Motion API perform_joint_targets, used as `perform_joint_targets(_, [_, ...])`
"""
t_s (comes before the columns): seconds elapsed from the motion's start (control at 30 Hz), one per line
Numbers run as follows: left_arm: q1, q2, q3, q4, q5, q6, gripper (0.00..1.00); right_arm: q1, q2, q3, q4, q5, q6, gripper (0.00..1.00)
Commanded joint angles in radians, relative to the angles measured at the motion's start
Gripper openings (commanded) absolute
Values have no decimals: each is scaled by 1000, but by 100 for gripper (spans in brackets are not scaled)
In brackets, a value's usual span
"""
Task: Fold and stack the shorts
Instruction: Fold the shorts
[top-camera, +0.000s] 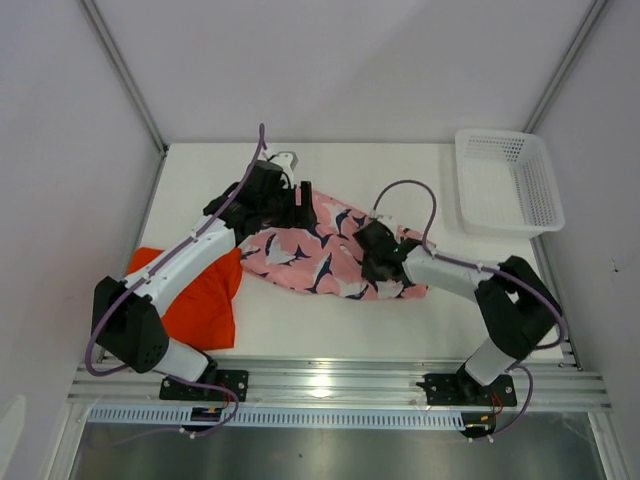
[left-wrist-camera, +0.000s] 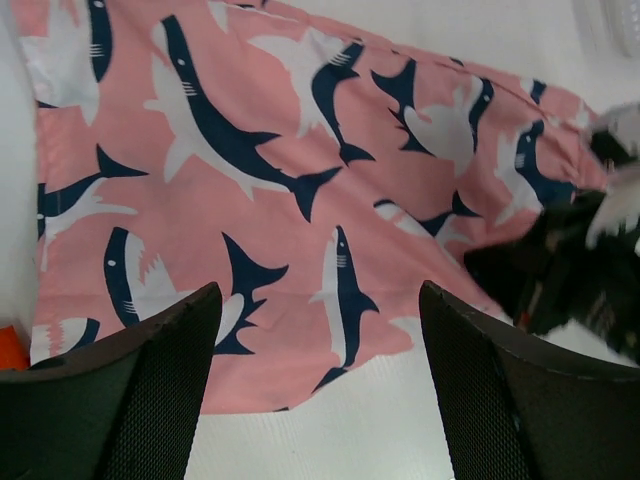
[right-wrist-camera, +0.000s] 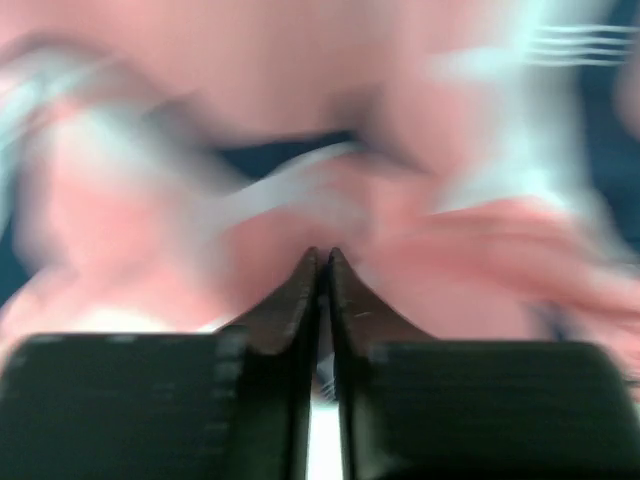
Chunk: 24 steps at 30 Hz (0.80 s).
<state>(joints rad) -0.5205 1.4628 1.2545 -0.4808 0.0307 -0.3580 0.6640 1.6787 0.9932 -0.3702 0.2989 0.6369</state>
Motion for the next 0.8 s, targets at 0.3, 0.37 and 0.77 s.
perform_joint_targets(0.3, [-104,22,12,48,64,16,81,-88,-718,-227,-73,-253,95,79])
perform_joint_targets(0.37, [-159,54,29,64,84,27,81,-234,-781,-303,-101,-372,83,83])
perform_joint_targets(0.77, [-377,418,310,114,140,4,56,-779,-743,-553,125,-757,-65,97])
